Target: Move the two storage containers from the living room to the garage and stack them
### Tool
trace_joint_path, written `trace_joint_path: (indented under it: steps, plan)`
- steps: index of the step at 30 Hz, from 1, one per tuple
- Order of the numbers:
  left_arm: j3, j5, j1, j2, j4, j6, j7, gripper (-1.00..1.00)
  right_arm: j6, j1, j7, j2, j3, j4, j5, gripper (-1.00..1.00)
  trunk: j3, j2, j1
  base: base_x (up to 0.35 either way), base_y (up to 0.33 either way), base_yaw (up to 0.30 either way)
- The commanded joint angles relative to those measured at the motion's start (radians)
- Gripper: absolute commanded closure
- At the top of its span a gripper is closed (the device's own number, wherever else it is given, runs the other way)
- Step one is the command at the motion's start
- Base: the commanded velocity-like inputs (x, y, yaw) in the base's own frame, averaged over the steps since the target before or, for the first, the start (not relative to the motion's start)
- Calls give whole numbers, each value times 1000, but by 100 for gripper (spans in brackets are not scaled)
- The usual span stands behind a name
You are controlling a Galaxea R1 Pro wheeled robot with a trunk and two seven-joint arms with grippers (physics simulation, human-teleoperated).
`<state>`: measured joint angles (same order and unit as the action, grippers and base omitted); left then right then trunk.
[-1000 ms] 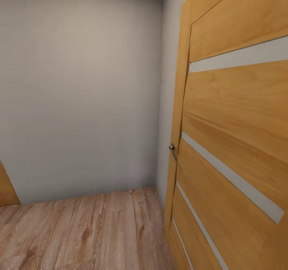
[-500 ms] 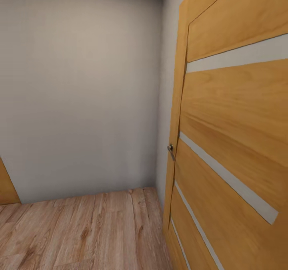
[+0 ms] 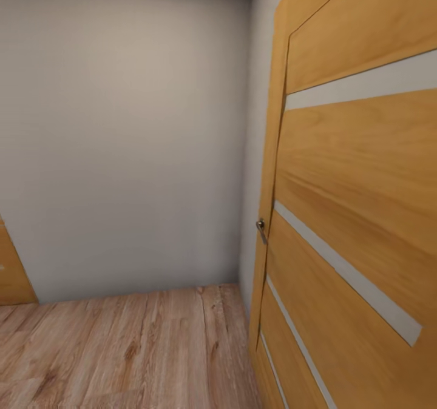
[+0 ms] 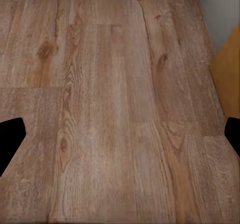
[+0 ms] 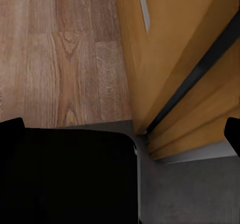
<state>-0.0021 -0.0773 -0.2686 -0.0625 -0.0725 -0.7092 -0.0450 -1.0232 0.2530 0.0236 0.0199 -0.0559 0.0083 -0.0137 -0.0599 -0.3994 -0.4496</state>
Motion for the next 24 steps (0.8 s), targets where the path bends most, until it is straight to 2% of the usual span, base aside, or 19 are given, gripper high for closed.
trace_joint_path:
  steps: [1, 24]
  plan:
    - [-1, -5, -1, 0, -4, -6, 1, -100, -3, 0, 2, 0, -5, 1, -2, -100, 0, -1, 0, 0, -1, 262]
    - [-1, -5, -1, -2, -4, -6, 1, -100, -3, 0, 2, 1, -5, 1, -2, -100, 0, -1, 0, 0, 0, 289]
